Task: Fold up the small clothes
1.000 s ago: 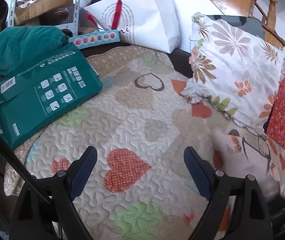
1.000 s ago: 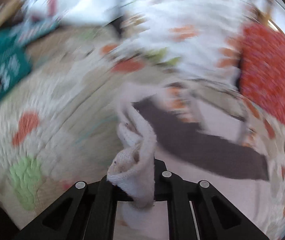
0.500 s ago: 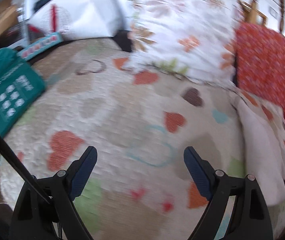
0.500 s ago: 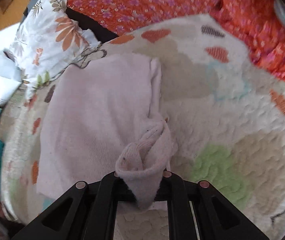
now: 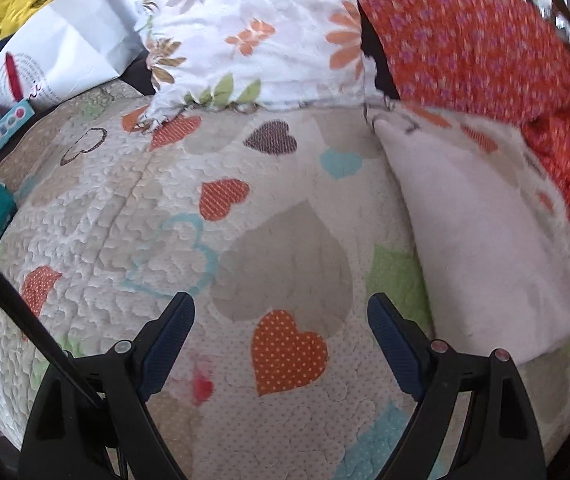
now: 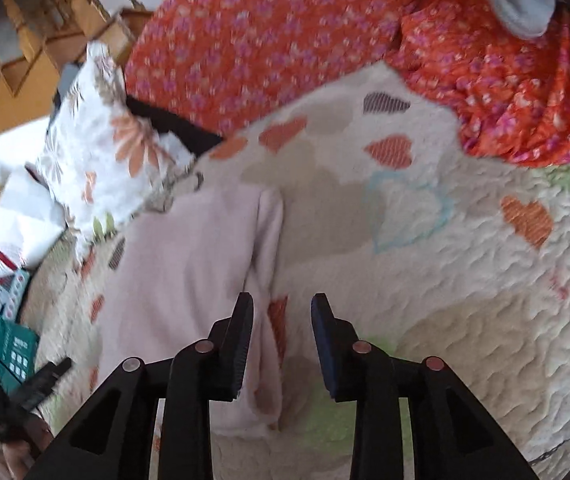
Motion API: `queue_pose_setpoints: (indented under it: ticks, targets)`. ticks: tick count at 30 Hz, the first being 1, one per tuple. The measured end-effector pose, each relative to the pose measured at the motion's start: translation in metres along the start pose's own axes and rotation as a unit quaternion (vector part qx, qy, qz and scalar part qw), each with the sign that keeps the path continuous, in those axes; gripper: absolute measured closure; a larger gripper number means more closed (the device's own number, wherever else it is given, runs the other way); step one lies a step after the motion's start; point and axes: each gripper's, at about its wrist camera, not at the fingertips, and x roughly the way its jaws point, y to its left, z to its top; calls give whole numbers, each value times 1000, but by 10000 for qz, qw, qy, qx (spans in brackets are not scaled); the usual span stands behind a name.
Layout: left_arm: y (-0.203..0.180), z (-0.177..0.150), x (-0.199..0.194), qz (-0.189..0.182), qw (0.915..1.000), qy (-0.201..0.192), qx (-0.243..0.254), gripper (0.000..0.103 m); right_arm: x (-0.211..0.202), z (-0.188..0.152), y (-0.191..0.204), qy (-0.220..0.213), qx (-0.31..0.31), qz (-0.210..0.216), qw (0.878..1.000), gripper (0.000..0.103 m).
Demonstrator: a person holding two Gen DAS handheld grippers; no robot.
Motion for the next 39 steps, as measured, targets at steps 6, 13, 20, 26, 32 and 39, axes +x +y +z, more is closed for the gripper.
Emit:
queue_pose_setpoints:
  ticks: [6,13,20,26,32,39]
  targets:
    - [-3,-12,29,76,9985,532,-38,16,18,5,36,221,-171,581,9979,72]
    - [-2,-29,46,70,9976,669,-156,7,96,8,102,1657,170,2903,9423,72]
    - [2,-35,46,107,9981,522,-294,0,188,14,141,2552,120,2785,9258,86]
    - [0,-37,45,166,9985,362,-373,0,216,58,142,2430,518,2548,9345,83]
    - [-1,-34,46,164,9981,452,-391,0,211,54,119,2312,1193,2787,9245,80]
    - [5,-30,45,-2,9967,725,-372,0,158,-8,97,2721,854,3226,9026,79]
